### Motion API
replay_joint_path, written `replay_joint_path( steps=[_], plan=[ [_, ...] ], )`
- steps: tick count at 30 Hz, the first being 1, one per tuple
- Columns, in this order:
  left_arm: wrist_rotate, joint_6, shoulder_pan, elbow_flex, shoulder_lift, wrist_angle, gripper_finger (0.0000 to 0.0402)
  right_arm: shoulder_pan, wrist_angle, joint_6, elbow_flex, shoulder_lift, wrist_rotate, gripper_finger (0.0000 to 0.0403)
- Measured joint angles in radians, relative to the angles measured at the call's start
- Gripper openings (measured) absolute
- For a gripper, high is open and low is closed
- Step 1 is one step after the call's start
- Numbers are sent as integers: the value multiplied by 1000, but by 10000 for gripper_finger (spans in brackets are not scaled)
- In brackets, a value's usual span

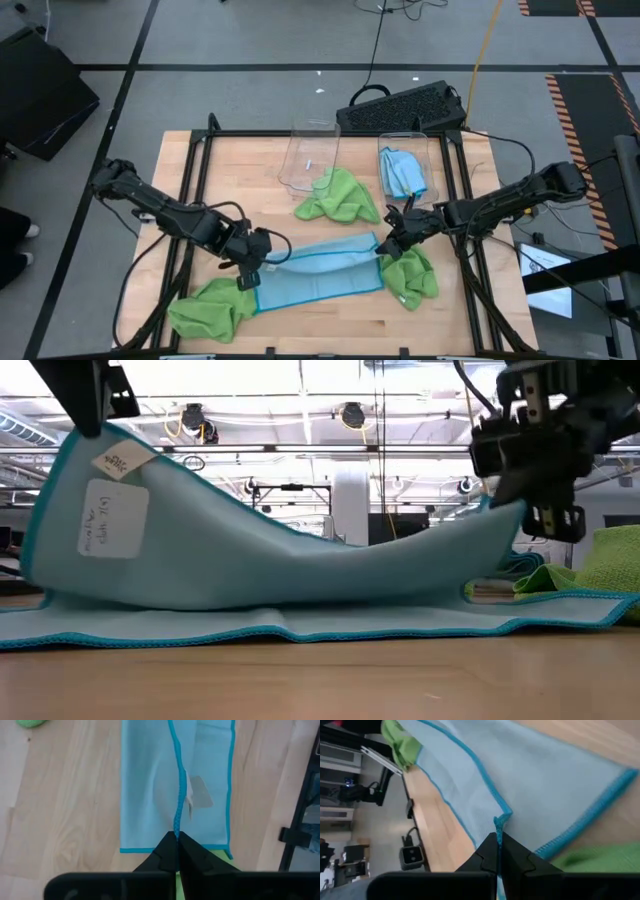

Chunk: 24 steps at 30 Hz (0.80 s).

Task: Fold microfiber towels
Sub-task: Fold the blue microfiber towel

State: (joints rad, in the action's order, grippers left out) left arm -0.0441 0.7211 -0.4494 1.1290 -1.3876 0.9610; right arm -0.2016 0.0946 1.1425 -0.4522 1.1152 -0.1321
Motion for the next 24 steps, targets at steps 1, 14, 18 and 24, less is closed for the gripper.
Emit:
replay_joint_path(
  steps=[1,14,18,24],
  plan=[
    [-1,3,-4,0,0,-5,5,-1,0,4,9,0,0,0],
    [-10,82,-3,-105,1,-65,9,12,17,-32,58,0,58,0],
    [-10,97,-4,-105,0,-40,5,12,74,-65,59,0,57,0],
    [-11,116,-5,-105,1,-34,9,10,125,-91,59,0,51,0]
  ],
)
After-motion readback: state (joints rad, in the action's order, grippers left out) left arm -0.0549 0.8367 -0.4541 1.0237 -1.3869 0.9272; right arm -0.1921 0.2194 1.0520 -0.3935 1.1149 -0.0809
